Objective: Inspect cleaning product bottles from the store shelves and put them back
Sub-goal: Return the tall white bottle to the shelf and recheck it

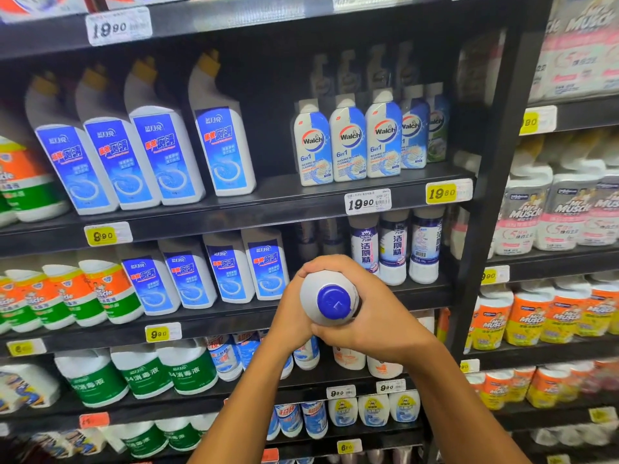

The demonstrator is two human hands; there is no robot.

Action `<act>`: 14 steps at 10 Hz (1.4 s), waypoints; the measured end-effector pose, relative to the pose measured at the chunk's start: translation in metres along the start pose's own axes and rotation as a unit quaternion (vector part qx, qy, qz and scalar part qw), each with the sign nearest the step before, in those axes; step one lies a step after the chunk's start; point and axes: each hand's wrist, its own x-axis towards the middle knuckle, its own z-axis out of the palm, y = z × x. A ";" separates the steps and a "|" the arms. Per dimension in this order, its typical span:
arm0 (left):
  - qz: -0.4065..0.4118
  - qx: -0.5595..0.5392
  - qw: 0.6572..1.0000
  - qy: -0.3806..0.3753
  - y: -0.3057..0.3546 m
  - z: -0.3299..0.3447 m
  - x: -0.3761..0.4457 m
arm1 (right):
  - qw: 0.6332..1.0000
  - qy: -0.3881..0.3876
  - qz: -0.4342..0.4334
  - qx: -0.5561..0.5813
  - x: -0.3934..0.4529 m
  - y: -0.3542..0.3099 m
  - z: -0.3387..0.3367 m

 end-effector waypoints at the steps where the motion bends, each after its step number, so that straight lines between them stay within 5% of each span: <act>1: 0.009 -0.005 1.000 -0.028 -0.006 -0.004 -0.001 | 1.000 -0.017 0.002 0.025 0.000 -0.003 -0.004; 6: -0.026 0.073 0.977 -0.199 0.003 -0.002 -0.001 | 0.970 0.178 -0.159 0.047 0.004 -0.009 -0.005; 7: -0.034 0.060 0.970 -0.234 0.008 -0.001 -0.002 | 0.960 0.240 -0.117 0.088 0.015 -0.014 -0.007; 11: -0.061 -0.004 0.956 -0.285 0.036 -0.004 -0.008 | 0.952 0.276 -0.006 0.136 0.053 -0.029 -0.036; 14: -0.068 -0.057 0.945 -0.315 0.044 -0.012 -0.011 | 0.957 0.189 0.058 0.210 0.061 -0.033 -0.056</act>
